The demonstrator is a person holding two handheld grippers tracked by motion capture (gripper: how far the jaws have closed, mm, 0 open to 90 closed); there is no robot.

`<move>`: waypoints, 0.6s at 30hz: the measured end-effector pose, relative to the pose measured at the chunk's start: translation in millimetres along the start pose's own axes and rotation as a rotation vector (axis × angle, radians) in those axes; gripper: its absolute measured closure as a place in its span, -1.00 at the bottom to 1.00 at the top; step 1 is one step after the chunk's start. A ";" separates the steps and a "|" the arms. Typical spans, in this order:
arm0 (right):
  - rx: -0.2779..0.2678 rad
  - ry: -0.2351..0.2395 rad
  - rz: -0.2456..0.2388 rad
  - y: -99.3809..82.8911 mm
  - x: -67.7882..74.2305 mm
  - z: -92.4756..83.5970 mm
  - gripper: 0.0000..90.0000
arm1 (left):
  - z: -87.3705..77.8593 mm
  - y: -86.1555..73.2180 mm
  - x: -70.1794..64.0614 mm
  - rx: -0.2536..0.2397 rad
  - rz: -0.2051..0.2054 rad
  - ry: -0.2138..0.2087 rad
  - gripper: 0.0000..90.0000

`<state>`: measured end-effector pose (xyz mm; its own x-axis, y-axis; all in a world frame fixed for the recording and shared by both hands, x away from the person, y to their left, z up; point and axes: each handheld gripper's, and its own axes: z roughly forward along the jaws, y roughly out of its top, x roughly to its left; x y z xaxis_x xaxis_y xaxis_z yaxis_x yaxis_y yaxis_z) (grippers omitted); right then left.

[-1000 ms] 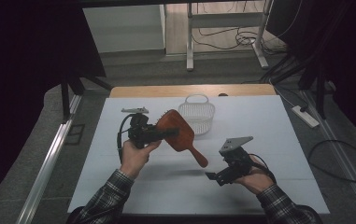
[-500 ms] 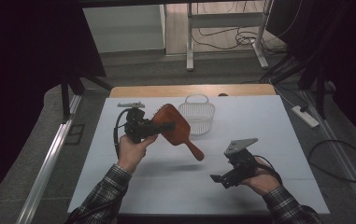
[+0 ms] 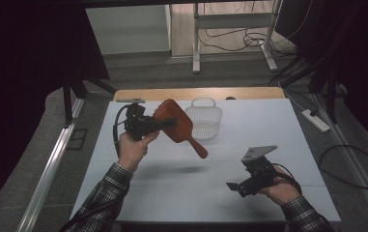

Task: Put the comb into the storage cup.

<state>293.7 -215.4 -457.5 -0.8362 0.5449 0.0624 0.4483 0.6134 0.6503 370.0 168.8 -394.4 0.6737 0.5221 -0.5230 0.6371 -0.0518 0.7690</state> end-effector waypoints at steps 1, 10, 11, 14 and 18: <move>0.002 -0.005 0.001 -1.4 -0.5 -1.5 -1.00 | 0.0 0.0 0.0 0.000 0.000 0.000 0.15; 0.001 -0.046 0.035 -13.7 -6.2 -12.9 -1.00 | -5.0 13.0 2.3 -0.011 -0.006 0.010 0.15; 0.001 -0.053 0.043 -15.8 -7.0 -14.8 -1.00 | -5.3 14.4 2.9 -0.013 -0.006 0.011 0.15; 0.000 -0.068 0.060 -22.8 -10.0 -20.6 -1.00 | -7.0 19.7 4.5 -0.022 -0.012 0.011 0.15; 0.003 -0.080 0.075 -29.2 -12.7 -24.6 -1.00 | -8.6 25.6 5.8 -0.027 -0.014 0.016 0.15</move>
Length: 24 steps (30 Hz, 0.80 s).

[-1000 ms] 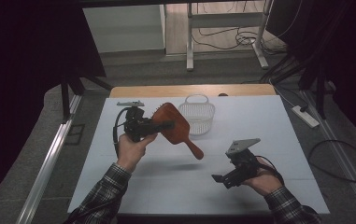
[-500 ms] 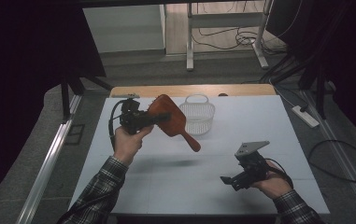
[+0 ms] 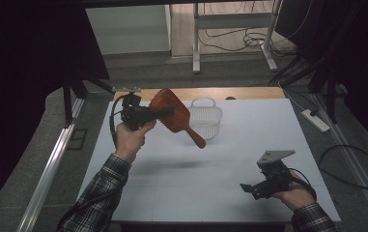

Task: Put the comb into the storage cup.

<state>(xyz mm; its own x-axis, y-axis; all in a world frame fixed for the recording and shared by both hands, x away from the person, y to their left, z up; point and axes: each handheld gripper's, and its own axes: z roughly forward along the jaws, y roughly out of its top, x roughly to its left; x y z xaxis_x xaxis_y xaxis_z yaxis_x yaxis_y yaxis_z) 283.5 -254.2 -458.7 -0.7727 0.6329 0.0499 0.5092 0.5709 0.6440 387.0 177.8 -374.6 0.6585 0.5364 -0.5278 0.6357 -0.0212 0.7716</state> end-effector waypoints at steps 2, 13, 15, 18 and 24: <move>0.000 -0.007 0.011 -3.5 -2.1 -2.4 -1.00 | -0.4 2.9 0.2 -0.001 0.000 0.007 0.15; -0.001 -0.061 0.060 -16.9 -7.6 -15.2 -1.00 | -4.3 18.9 6.6 -0.025 -0.015 0.027 0.15; 0.001 -0.063 0.064 -17.7 -7.8 -16.0 -1.00 | -5.0 21.8 7.9 -0.029 -0.018 0.034 0.15; -0.004 -0.078 0.083 -20.5 -8.9 -19.5 -1.00 | -5.9 26.5 9.6 -0.038 -0.021 0.047 0.15; 0.000 -0.099 0.113 -23.3 -9.2 -25.6 -1.00 | -3.5 35.8 12.8 -0.045 -0.023 0.072 0.15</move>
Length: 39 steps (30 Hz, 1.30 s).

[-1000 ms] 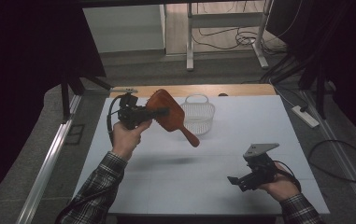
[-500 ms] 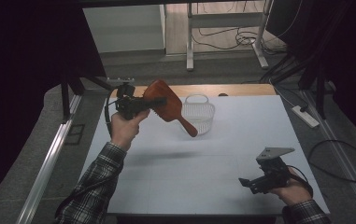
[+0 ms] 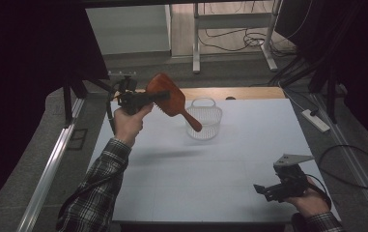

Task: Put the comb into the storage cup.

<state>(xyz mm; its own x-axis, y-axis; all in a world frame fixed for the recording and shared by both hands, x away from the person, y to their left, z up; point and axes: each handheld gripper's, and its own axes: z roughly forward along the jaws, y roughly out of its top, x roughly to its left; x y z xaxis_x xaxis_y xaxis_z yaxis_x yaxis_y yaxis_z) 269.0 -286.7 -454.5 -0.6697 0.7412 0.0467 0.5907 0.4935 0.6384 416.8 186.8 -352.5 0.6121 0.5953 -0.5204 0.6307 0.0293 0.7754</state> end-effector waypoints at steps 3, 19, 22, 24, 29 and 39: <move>0.002 -0.011 0.011 -1.4 0.2 -2.2 -1.00 | 2.6 2.6 1.9 -0.005 -0.004 0.010 0.15; -0.014 -0.023 0.035 -6.9 0.7 -11.4 -1.00 | 18.6 9.8 11.4 -0.034 -0.025 0.048 0.15; -0.019 -0.025 0.036 -7.6 0.9 -12.5 -1.00 | 23.3 9.9 12.5 -0.034 -0.027 0.056 0.15; -0.022 -0.026 0.035 -7.9 0.8 -12.8 -1.00 | 26.2 9.5 13.2 -0.035 -0.028 0.059 0.15; -0.016 -0.025 0.036 -7.8 0.7 -12.2 -1.00 | 35.6 7.2 12.9 -0.037 -0.028 0.071 0.15; -0.018 -0.026 0.031 -7.9 0.8 -12.2 -1.00 | 53.3 0.4 10.5 -0.024 -0.014 0.078 0.15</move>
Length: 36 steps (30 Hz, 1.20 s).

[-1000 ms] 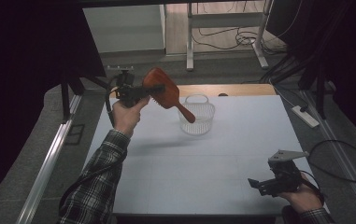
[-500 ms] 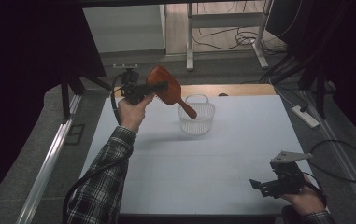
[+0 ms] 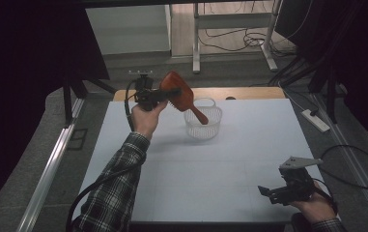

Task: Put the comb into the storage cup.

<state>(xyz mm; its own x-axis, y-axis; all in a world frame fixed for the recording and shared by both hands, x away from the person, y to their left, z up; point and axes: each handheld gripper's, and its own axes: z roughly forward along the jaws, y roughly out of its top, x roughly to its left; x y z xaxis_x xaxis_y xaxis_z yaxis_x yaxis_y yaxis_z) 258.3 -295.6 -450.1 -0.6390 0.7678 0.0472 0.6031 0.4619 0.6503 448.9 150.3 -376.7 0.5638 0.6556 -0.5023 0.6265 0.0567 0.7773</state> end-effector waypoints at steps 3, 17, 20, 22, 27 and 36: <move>0.000 0.000 0.003 0.0 0.0 -0.1 -1.00 | 5.5 -2.8 -0.5 0.004 0.004 0.003 0.15; 0.005 0.004 -0.004 0.0 0.0 0.4 -1.00 | 30.0 -16.5 -0.9 0.005 -0.015 0.017 0.15; 0.009 0.006 -0.004 0.1 0.3 0.7 -1.00 | 34.7 -20.2 -1.2 0.006 -0.022 0.019 0.15; 0.011 0.008 -0.006 0.2 0.3 0.9 -1.00 | 38.0 -22.8 -1.9 0.005 -0.026 0.022 0.15; 0.012 0.008 -0.006 0.2 0.1 1.1 -1.00 | 45.1 -29.5 -3.3 0.004 -0.029 0.024 0.15; 0.013 0.010 -0.009 0.2 0.2 1.3 -1.00 | 52.5 -37.9 -2.7 0.017 -0.032 0.046 0.15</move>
<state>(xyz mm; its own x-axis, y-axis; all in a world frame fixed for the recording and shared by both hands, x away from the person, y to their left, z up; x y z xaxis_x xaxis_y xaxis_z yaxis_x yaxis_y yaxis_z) 258.9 -294.7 -450.9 -0.6490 0.7592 0.0489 0.6035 0.4747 0.6406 451.9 106.8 -424.7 0.5186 0.6874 -0.5084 0.6530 0.0654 0.7545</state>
